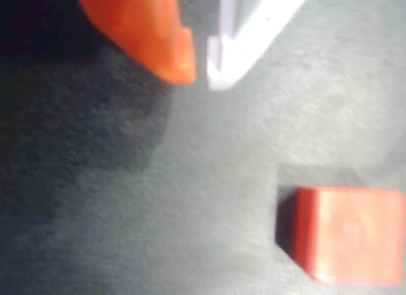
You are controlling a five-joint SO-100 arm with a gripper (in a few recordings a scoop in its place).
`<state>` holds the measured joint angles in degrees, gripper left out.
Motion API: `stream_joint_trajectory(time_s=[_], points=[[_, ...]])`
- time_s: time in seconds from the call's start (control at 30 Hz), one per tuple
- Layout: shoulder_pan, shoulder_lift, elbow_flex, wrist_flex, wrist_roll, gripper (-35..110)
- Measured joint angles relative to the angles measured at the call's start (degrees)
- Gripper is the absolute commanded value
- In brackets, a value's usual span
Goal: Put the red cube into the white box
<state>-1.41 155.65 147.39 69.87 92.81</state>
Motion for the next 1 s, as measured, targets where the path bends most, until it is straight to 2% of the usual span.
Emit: stream_joint_trajectory(time_s=[0.23, 0.43, 1.0], points=[[-10.9, -14.3, -4.2, -6.8, 13.4, 0], [-13.2, -25.1, -8.6, -9.3, 15.8, 2], [-17.8, -34.5, -14.4, -10.7, 20.4, 14]])
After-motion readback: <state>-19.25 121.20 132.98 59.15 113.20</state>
